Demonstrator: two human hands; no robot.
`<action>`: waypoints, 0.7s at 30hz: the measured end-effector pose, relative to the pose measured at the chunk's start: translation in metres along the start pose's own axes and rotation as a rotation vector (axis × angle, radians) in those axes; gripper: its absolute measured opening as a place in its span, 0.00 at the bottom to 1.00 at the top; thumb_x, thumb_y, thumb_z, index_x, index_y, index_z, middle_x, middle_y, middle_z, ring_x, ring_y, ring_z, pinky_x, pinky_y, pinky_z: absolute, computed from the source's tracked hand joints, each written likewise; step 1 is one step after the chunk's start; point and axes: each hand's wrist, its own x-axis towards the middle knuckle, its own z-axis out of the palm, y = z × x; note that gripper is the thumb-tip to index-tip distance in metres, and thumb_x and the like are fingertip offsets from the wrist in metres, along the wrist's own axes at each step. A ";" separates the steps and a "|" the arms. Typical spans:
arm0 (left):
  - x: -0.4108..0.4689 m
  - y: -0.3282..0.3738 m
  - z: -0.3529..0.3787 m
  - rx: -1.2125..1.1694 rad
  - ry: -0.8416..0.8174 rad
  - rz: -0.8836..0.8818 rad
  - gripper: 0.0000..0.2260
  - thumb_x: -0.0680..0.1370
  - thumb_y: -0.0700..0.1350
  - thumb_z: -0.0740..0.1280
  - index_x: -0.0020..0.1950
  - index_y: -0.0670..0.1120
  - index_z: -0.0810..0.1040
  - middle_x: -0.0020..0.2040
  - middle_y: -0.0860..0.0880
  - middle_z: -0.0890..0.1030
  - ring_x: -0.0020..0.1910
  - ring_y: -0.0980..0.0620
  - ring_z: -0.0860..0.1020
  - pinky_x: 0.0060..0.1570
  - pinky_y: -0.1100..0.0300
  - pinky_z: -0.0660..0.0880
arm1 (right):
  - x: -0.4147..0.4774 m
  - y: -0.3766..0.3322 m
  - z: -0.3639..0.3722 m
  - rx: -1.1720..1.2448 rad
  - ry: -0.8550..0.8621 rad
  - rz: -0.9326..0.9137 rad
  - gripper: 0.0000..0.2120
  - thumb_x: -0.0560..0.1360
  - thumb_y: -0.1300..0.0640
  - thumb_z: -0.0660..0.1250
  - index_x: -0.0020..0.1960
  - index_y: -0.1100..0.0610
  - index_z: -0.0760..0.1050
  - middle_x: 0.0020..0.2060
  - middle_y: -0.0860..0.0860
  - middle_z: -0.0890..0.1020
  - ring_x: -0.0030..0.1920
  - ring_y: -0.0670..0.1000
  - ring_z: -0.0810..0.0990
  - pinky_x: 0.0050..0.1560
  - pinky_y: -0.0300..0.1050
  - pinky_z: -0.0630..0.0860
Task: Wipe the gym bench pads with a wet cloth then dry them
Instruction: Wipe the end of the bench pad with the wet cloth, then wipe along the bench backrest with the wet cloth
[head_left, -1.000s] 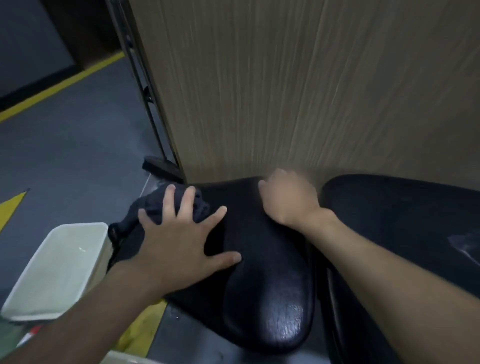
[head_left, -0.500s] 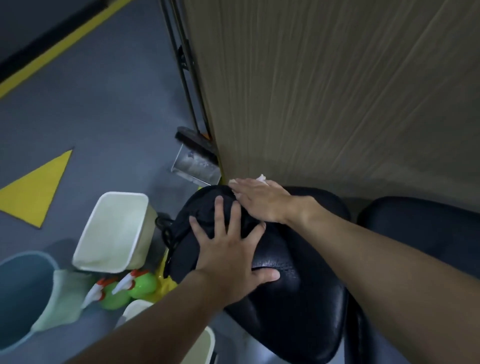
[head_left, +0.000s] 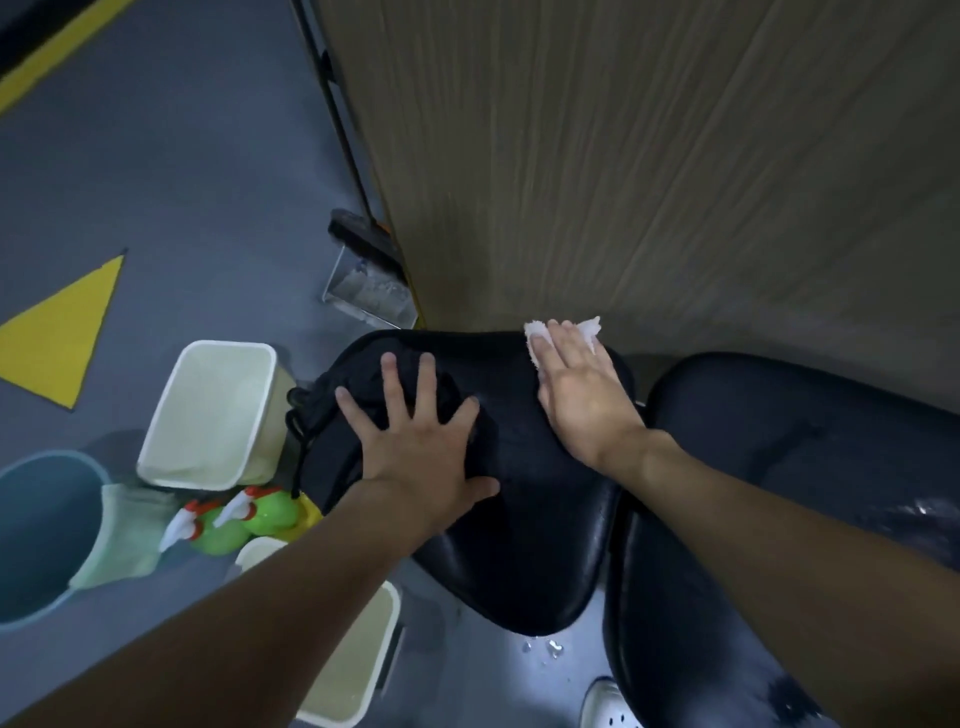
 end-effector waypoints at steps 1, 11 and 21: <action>-0.005 0.010 -0.004 0.046 0.030 0.009 0.39 0.74 0.69 0.61 0.79 0.58 0.49 0.77 0.41 0.29 0.73 0.32 0.28 0.64 0.21 0.39 | -0.008 0.001 0.002 0.101 0.060 0.022 0.24 0.83 0.63 0.53 0.78 0.60 0.58 0.79 0.57 0.58 0.80 0.55 0.50 0.79 0.52 0.45; -0.025 0.089 0.030 -0.248 0.225 0.521 0.26 0.83 0.45 0.55 0.79 0.42 0.54 0.81 0.44 0.49 0.80 0.48 0.42 0.77 0.49 0.42 | -0.159 -0.002 -0.034 0.456 0.483 0.247 0.20 0.84 0.55 0.49 0.73 0.59 0.67 0.74 0.54 0.68 0.77 0.49 0.60 0.76 0.50 0.58; -0.019 0.116 0.057 -0.132 0.571 0.470 0.21 0.75 0.50 0.54 0.61 0.46 0.79 0.67 0.43 0.75 0.65 0.41 0.71 0.60 0.36 0.65 | -0.208 0.004 0.019 -0.147 0.010 0.317 0.35 0.76 0.45 0.27 0.81 0.54 0.42 0.80 0.51 0.43 0.79 0.51 0.39 0.77 0.56 0.37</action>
